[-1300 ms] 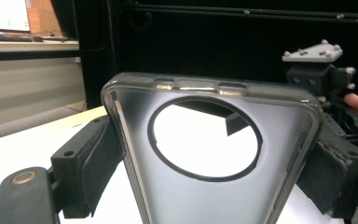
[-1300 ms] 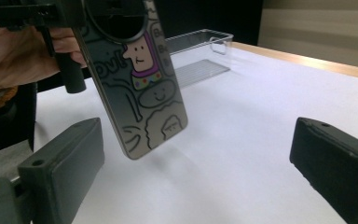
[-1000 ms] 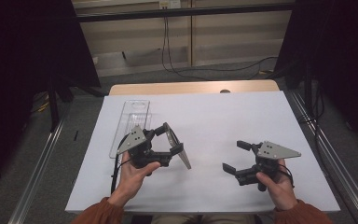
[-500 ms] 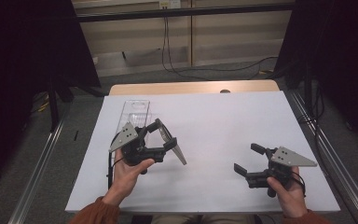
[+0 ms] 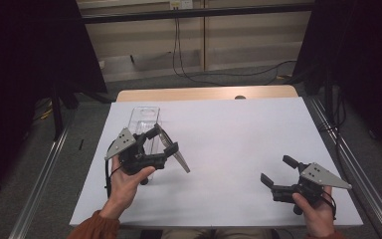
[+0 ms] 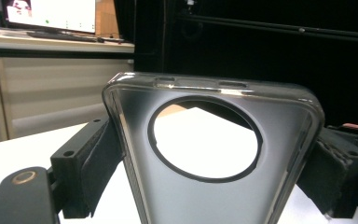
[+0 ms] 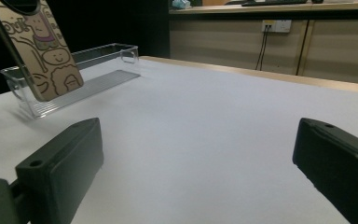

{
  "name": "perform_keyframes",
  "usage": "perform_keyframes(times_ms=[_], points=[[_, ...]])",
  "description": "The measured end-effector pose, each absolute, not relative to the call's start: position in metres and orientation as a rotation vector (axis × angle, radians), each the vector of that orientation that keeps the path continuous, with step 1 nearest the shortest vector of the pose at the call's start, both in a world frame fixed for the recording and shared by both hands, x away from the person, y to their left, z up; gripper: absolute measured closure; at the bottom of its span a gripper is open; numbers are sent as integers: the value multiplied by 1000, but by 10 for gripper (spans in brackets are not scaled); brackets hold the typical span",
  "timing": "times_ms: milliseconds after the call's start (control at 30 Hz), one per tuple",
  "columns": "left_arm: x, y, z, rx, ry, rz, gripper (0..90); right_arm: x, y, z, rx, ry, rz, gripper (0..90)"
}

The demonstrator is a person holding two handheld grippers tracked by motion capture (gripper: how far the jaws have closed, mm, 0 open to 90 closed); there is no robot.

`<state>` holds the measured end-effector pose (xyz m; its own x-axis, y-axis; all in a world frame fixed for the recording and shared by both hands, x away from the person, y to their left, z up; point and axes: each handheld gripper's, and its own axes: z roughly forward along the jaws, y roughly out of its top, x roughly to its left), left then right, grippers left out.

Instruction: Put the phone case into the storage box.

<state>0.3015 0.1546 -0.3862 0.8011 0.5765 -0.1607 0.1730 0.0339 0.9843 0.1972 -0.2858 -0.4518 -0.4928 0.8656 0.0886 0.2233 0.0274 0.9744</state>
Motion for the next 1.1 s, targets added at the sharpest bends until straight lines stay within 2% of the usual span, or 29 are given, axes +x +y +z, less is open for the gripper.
perform_keyframes(times_ms=[1100], points=[[313, 203, -351, 1477, 721, 464, 143, 200, -290, -452, 1172, 1709, 1522, 0]])
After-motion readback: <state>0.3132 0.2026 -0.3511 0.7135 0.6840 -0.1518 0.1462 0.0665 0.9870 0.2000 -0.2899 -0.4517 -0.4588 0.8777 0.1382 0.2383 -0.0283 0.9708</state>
